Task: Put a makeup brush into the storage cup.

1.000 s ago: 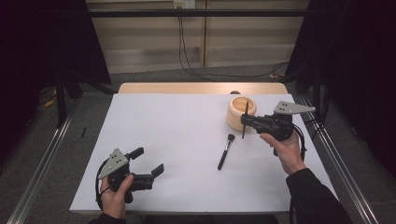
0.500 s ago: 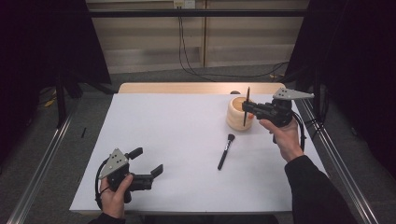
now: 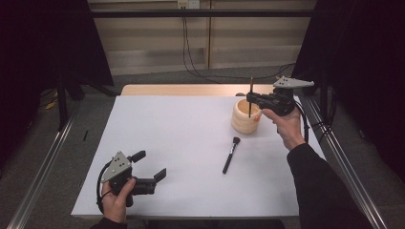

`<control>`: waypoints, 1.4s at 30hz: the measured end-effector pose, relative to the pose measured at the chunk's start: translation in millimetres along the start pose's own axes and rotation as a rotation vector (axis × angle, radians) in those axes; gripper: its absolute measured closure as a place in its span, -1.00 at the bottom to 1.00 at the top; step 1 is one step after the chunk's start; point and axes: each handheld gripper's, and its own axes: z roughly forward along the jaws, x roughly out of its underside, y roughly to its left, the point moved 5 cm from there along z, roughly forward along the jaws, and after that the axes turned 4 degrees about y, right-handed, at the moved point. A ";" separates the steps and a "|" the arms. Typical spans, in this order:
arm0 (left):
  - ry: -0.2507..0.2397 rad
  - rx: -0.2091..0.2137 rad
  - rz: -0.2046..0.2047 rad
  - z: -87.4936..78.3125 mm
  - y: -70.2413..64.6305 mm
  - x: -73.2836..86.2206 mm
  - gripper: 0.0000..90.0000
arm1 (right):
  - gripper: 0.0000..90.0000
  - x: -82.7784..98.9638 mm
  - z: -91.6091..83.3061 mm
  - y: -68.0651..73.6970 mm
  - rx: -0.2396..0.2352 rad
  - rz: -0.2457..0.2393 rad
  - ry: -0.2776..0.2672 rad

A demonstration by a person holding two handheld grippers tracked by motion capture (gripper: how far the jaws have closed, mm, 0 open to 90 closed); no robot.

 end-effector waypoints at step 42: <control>0.012 -0.001 0.009 0.1 4.6 -0.2 -0.95 | 0.85 27.1 35.8 -36.7 0.081 0.047 0.053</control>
